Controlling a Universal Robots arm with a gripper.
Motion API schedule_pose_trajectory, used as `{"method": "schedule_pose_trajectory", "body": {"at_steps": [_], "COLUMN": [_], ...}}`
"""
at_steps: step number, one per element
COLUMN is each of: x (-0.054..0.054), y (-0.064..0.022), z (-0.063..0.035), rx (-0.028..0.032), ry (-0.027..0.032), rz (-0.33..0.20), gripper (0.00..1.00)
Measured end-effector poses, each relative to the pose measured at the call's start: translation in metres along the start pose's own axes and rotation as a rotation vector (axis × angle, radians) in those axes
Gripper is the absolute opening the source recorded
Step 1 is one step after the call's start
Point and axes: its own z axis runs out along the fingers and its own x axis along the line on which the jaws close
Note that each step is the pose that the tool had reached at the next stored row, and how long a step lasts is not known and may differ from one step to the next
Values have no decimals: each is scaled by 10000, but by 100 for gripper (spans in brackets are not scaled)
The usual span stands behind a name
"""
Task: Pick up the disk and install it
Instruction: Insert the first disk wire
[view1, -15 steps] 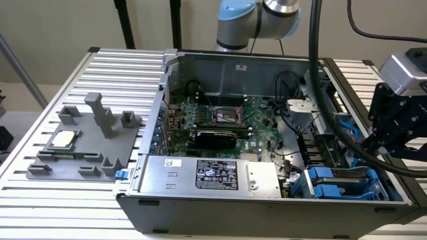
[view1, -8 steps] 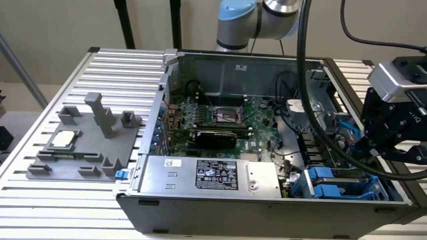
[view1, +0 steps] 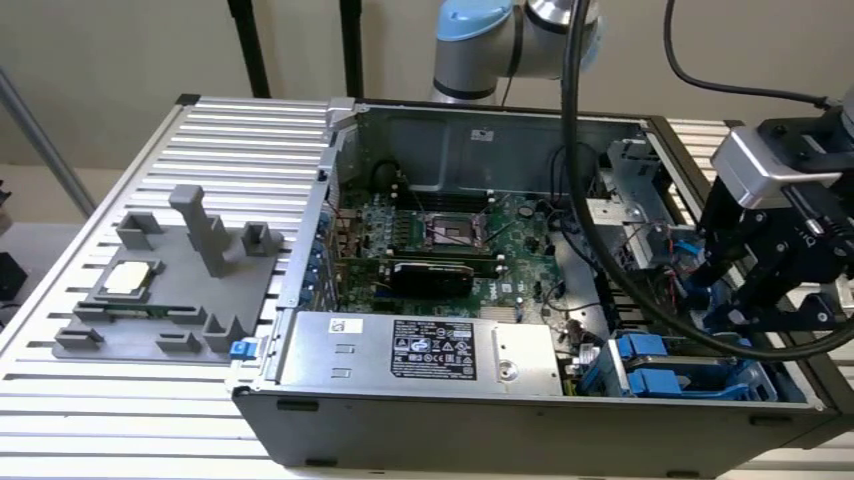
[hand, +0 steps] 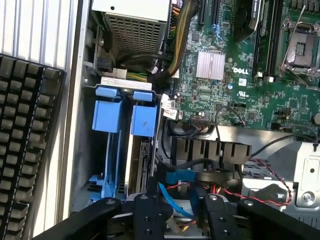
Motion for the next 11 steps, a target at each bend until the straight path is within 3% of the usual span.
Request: {"method": "schedule_pose_trajectory", "body": {"at_steps": [5, 11], "x": [44, 277], "y": [19, 39], "z": [-5, -28], "rx": [-1, -1], "ry": [2, -1], "rz": [-11, -10], "gripper": [100, 100]}}
